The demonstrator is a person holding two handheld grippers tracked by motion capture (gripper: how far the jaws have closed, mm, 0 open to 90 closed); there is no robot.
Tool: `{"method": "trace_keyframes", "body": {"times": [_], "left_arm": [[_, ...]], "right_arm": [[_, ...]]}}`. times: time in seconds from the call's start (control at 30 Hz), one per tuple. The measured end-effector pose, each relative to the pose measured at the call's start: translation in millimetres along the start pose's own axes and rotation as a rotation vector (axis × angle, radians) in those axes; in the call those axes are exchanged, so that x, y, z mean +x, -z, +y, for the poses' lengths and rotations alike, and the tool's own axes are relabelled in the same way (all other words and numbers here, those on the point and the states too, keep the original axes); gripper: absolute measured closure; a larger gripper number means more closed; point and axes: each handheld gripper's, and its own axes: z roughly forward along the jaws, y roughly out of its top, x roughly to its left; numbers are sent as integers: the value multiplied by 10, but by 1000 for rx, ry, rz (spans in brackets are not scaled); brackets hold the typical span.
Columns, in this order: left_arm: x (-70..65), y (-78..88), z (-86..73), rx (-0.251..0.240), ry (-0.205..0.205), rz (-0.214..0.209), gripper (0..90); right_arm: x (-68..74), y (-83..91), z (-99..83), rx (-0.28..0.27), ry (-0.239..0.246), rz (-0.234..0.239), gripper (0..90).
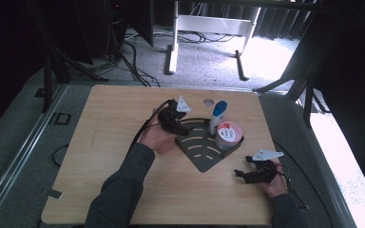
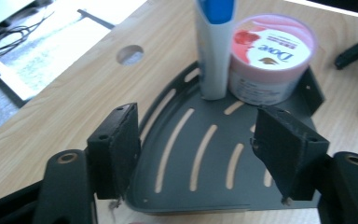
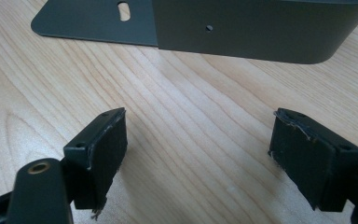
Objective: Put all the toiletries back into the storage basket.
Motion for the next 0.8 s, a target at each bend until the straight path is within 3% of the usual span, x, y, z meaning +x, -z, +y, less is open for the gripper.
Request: {"method": "trace_keyframes", "body": {"times": [0.13, 0.27, 0.5, 0.7, 0.8], "left_arm": [[77, 41, -85, -23, 30, 11, 305], [148, 57, -171, -10, 61, 14, 290], [208, 72, -238, -2, 67, 10, 278], [259, 85, -371, -22, 94, -8, 280], [255, 89, -396, -19, 82, -10, 280]], "right_arm": [[2, 1, -1, 1, -1, 0, 186], [4, 1, -1, 1, 0, -1, 186], [4, 0, -1, 1, 2, -2, 186], [5, 1, -1, 1, 1, -2, 186], [6, 1, -1, 1, 3, -3, 186]]}}
